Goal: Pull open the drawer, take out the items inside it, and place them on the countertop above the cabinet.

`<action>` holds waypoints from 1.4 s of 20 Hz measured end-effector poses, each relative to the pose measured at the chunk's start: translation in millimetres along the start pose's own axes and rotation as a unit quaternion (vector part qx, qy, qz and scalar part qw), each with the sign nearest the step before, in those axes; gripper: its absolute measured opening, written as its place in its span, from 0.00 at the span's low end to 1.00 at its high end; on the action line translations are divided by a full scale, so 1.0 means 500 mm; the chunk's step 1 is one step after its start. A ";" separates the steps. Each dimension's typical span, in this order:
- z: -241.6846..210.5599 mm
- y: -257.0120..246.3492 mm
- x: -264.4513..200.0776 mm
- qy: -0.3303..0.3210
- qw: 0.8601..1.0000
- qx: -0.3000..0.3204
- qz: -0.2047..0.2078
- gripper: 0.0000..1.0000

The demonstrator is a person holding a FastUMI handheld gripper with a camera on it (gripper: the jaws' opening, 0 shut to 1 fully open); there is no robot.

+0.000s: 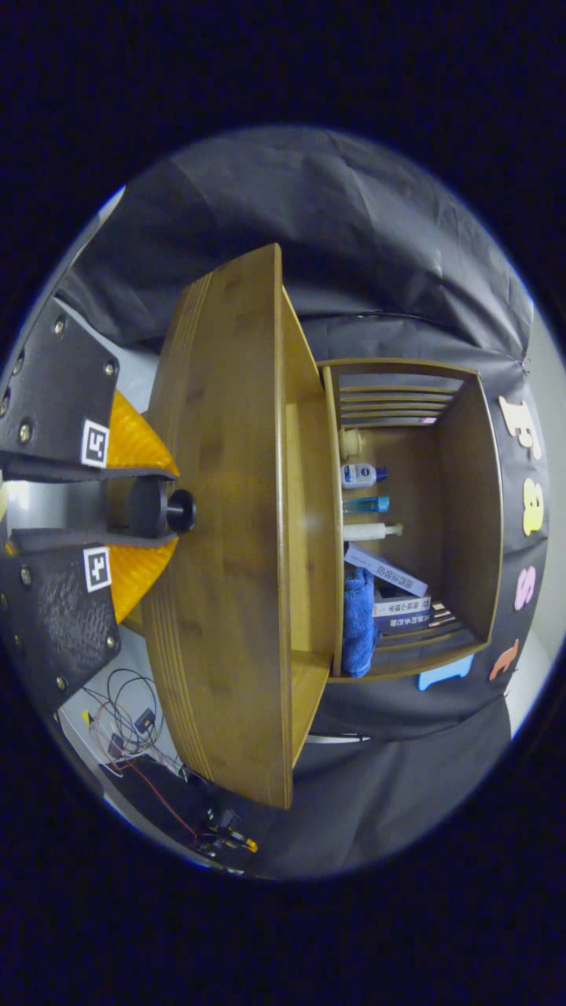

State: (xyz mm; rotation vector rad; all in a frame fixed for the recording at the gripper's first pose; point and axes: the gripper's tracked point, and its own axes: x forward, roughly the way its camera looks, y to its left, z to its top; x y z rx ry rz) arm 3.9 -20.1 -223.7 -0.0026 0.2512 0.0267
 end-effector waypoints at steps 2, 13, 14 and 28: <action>0.027 -0.007 -0.003 -0.005 1.000 0.000 -0.003 0.49; 0.287 0.018 -0.018 -0.017 1.000 -0.003 0.010 1.00; 0.309 0.010 -0.002 -0.008 1.000 0.000 0.006 1.00; 0.140 0.013 0.245 0.342 0.939 -0.037 -0.012 1.00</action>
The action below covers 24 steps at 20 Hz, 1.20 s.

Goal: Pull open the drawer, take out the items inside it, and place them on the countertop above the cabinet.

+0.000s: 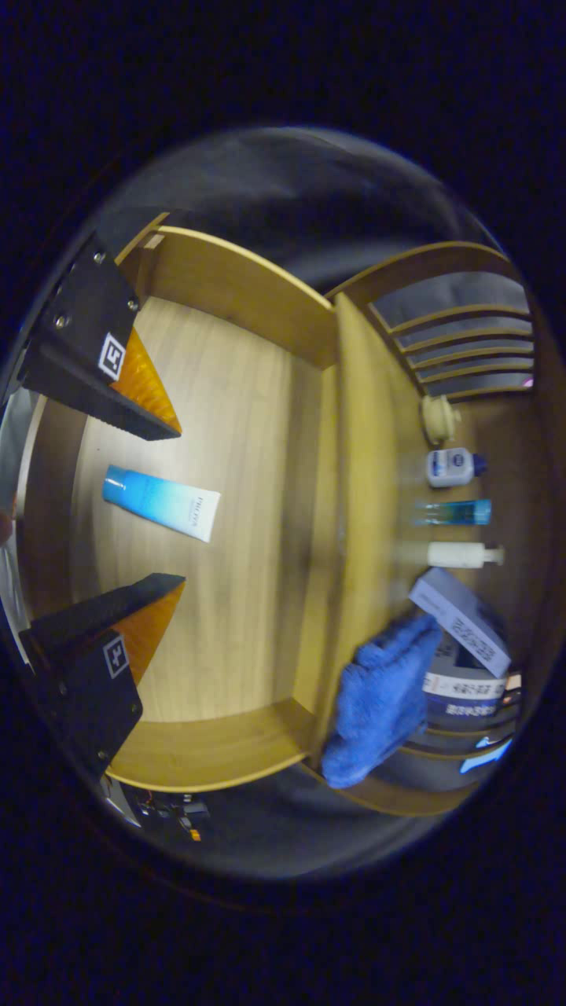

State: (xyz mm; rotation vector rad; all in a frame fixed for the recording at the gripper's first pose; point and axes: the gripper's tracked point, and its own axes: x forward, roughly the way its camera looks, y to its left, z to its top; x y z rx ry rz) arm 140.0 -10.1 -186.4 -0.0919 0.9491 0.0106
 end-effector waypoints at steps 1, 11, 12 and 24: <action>-0.012 0.002 0.006 0.021 1.000 0.010 -0.005 1.00; -0.061 -0.004 0.092 0.107 0.987 0.108 -0.047 0.44; -0.047 -0.003 0.086 0.089 0.988 0.122 -0.042 0.37; 0.066 -0.062 -0.129 -0.202 0.977 0.063 -0.038 0.37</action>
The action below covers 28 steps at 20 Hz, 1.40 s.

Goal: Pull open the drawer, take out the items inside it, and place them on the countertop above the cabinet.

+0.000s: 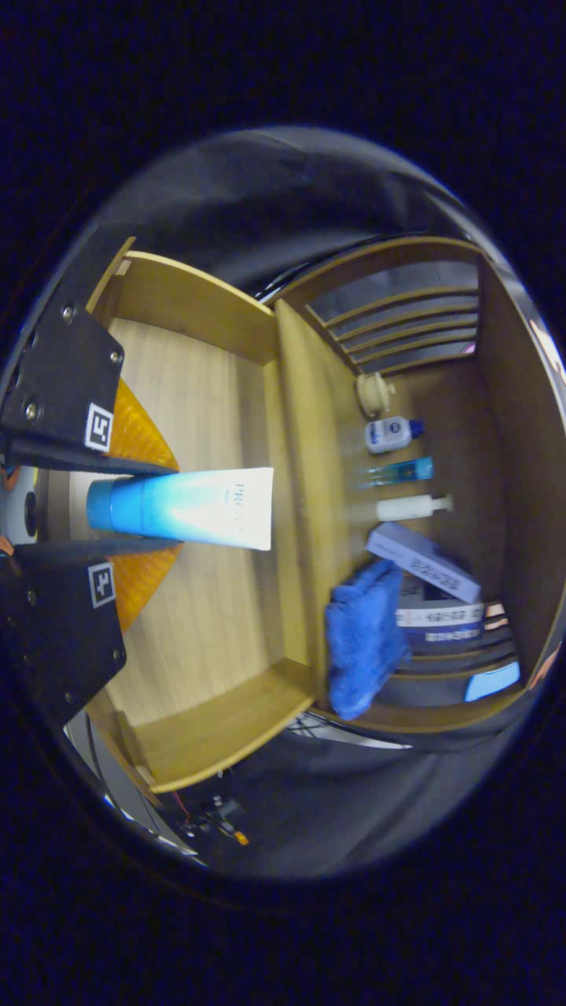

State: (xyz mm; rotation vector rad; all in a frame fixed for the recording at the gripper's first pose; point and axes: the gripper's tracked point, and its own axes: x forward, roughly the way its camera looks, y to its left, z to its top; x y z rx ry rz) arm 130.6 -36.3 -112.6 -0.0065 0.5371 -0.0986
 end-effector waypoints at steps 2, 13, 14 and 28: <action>0.053 -0.006 -0.038 -0.062 0.997 -0.033 -0.009 0.37; 0.282 0.072 0.009 -0.154 0.985 -0.073 0.000 0.37; 0.286 0.074 0.039 -0.143 0.988 -0.067 0.002 0.36; 0.295 0.097 0.319 -0.128 0.991 -0.027 -0.007 0.37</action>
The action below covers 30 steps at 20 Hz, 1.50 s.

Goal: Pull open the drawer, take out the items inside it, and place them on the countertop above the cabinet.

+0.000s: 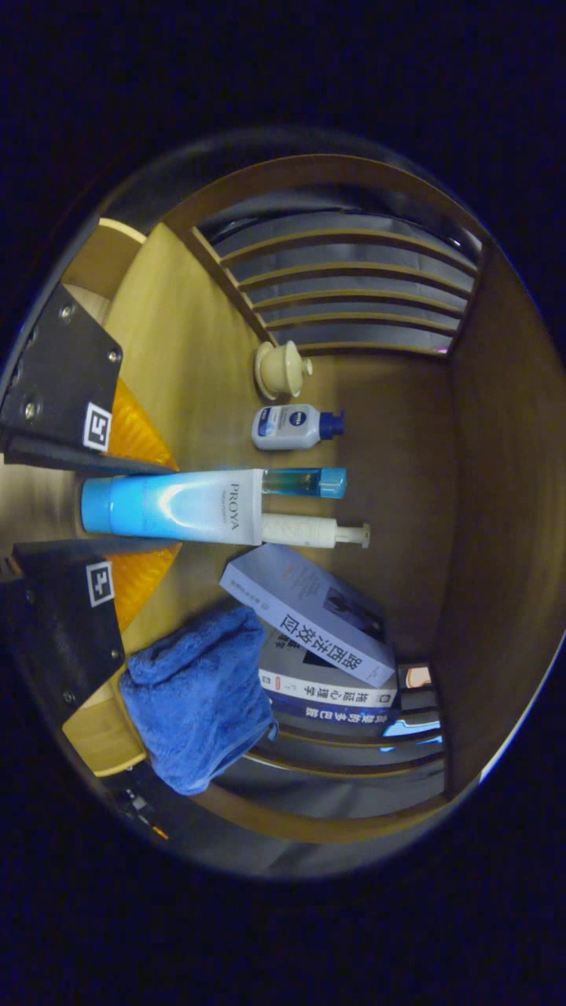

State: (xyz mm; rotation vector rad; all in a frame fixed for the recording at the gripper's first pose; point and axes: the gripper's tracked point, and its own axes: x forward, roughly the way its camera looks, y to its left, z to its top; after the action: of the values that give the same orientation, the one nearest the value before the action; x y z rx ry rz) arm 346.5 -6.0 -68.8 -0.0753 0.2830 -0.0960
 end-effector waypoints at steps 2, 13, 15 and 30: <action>0.003 -0.002 0.015 0.001 1.000 0.018 -0.006 0.37; -0.010 0.001 0.046 0.002 1.000 -0.011 -0.007 0.58; 0.000 0.002 0.020 -0.002 1.000 -0.022 -0.003 0.83; 0.069 0.038 -0.334 -0.048 0.996 -0.037 0.064 0.98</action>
State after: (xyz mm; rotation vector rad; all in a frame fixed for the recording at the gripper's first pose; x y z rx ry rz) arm 198.0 32.4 8.4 -0.1349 0.1954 0.0450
